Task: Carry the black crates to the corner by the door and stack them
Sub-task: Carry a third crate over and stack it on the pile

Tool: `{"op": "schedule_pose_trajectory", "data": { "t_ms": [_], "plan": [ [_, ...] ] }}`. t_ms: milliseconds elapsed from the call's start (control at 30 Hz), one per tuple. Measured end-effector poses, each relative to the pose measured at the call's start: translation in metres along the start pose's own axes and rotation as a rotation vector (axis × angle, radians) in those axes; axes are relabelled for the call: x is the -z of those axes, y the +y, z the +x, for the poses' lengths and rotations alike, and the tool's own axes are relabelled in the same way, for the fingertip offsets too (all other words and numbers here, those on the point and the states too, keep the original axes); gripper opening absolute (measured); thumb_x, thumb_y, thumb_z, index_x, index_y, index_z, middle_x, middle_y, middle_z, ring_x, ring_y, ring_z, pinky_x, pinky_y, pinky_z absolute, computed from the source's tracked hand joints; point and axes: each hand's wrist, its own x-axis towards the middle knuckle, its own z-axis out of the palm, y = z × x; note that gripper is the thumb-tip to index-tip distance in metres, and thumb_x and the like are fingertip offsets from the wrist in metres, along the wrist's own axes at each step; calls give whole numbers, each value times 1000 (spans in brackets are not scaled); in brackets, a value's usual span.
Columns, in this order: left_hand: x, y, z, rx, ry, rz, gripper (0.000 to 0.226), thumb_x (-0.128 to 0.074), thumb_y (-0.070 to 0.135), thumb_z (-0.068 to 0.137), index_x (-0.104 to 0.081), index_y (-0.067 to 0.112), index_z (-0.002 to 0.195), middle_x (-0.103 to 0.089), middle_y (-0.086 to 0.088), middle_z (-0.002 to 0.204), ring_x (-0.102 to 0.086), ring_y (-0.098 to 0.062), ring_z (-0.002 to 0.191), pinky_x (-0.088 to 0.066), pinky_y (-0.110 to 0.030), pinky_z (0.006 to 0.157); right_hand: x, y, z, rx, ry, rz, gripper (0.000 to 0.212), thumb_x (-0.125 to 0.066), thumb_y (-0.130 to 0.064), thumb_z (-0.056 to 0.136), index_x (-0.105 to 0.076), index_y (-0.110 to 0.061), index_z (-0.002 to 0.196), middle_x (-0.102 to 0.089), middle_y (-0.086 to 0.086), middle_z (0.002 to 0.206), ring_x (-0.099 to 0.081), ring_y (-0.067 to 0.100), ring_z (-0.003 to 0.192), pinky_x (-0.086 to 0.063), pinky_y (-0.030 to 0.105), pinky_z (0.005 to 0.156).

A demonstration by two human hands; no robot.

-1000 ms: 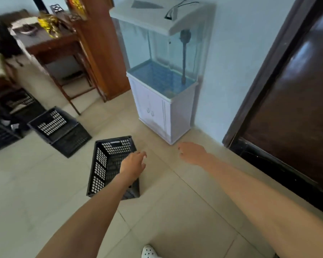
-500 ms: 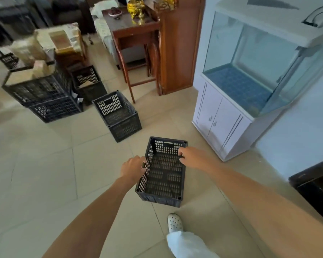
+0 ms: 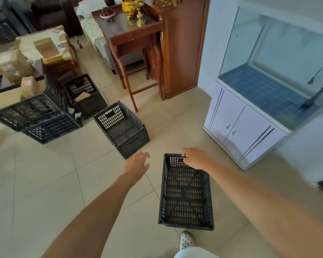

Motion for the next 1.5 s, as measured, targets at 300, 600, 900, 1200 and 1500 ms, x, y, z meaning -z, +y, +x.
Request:
{"op": "schedule_pose_trajectory", "data": {
  "t_ms": [300, 600, 900, 1200, 1500],
  "plan": [
    [-4, -28, 122, -337, -196, 84, 35, -52, 28, 97, -53, 24, 131, -57, 2, 132, -54, -21, 121, -48, -39, 96, -25, 12, 36, -380, 51, 184, 26, -45, -26, 97, -57, -15, 116, -63, 5, 106, -61, 20, 93, -52, 35, 82],
    [-92, -32, 174, -453, -388, 60, 35, -55, 34, 95, -54, 27, 129, -60, 4, 128, -57, -18, 118, -48, -34, 94, -118, 50, 32, -713, -46, 340, 32, -39, -27, 96, -49, -20, 126, -57, 5, 124, -56, 27, 111, -47, 38, 86],
    [-252, -49, 187, -303, -557, -31, 28, -58, 30, 93, -57, 22, 120, -68, 2, 116, -62, -19, 108, -50, -36, 89, -259, 122, 40, -914, -41, 368, 26, -39, -20, 93, -51, -16, 116, -61, 5, 109, -57, 24, 94, -41, 33, 72],
    [-448, -70, 227, 42, -509, -330, 78, -66, 22, 92, -20, 0, 150, -50, -21, 144, -48, -43, 131, -41, -48, 103, -431, 213, 100, -966, 16, 434, 57, -43, -32, 98, -24, -9, 147, -41, 14, 145, -47, 33, 124, -42, 43, 94],
    [-533, -69, 242, 328, -219, -590, 66, -51, 4, 97, -18, 21, 151, -58, -21, 132, -60, -41, 113, -47, -45, 94, -498, 269, 168, -1022, 419, 850, 31, -52, -22, 96, -58, -17, 126, -67, 11, 115, -62, 30, 103, -47, 33, 80]
  ]
}}
